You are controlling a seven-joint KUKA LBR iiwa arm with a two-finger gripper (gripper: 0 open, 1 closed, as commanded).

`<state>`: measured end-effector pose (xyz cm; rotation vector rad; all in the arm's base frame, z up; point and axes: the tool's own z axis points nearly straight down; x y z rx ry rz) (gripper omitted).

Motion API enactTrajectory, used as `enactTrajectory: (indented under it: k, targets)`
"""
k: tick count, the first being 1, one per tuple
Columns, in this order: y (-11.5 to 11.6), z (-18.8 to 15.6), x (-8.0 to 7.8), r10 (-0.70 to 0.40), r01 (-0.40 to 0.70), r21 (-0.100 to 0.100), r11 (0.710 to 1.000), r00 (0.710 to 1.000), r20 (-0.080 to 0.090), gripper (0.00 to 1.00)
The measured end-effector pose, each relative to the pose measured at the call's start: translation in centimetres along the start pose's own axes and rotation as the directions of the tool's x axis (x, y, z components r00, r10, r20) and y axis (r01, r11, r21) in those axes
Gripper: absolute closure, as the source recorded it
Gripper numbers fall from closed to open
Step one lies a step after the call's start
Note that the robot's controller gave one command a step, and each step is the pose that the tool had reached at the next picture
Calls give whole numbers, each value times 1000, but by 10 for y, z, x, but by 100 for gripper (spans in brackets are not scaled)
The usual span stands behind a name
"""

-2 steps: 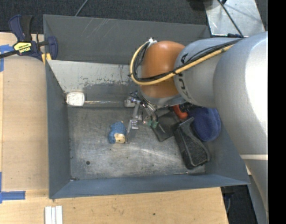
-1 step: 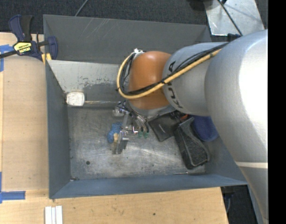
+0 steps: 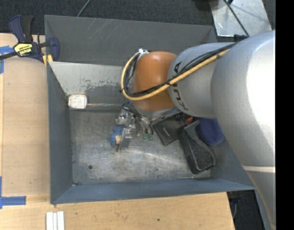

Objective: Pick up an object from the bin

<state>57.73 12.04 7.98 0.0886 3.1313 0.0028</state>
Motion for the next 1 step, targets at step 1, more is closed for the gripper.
enactTrajectory:
  k: [1]
  targets:
    - [3,-136,7,92,-92,-1,996,996,2,100]
